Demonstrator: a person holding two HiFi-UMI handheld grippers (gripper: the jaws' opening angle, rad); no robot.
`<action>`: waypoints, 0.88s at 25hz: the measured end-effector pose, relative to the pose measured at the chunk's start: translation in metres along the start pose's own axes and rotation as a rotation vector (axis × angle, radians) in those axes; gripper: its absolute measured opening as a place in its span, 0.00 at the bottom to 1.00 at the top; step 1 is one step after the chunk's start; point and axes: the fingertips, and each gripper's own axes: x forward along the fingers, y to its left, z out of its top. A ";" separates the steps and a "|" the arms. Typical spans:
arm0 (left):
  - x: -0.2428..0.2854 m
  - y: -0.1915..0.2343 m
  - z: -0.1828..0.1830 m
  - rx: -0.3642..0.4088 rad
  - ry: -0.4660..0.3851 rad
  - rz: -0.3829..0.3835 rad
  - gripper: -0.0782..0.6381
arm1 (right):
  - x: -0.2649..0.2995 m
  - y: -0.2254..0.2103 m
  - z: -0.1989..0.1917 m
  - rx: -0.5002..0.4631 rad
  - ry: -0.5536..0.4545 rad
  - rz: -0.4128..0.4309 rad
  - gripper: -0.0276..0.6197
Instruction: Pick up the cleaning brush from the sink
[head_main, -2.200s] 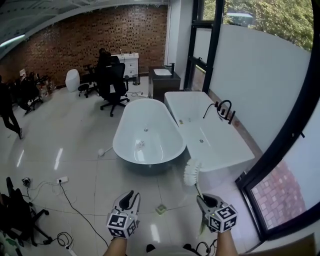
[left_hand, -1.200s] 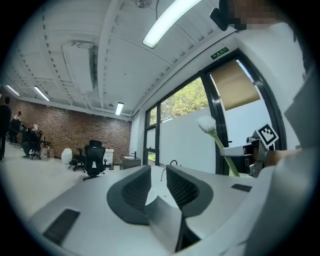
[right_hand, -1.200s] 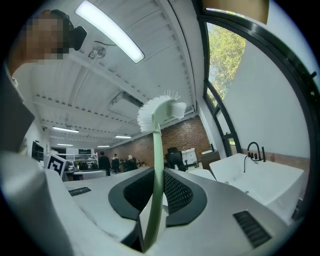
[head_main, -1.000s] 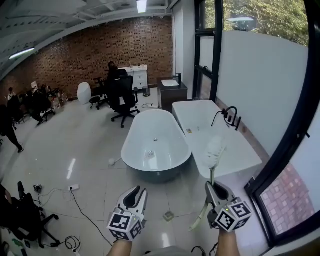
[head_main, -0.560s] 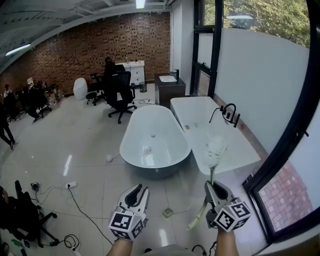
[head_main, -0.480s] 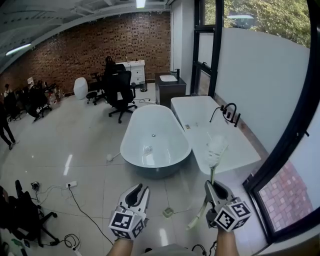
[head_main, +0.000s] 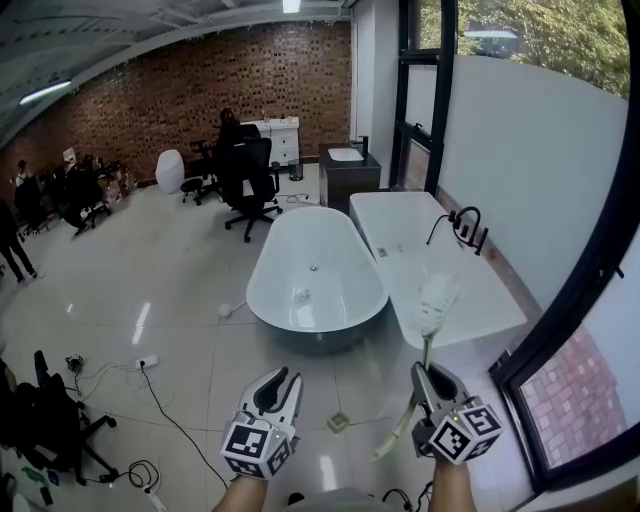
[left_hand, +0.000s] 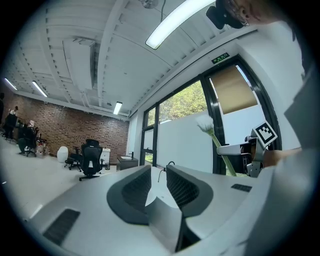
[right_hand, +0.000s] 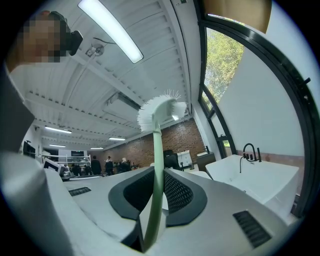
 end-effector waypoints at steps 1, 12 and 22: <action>0.000 -0.001 0.000 0.001 0.001 0.001 0.23 | 0.000 -0.001 0.000 0.003 -0.001 0.000 0.11; -0.003 -0.005 0.000 0.020 -0.007 0.005 0.23 | -0.003 0.001 0.004 -0.012 -0.012 0.007 0.11; 0.004 -0.005 -0.002 0.012 -0.007 -0.003 0.23 | 0.000 -0.003 0.001 -0.007 -0.006 0.000 0.11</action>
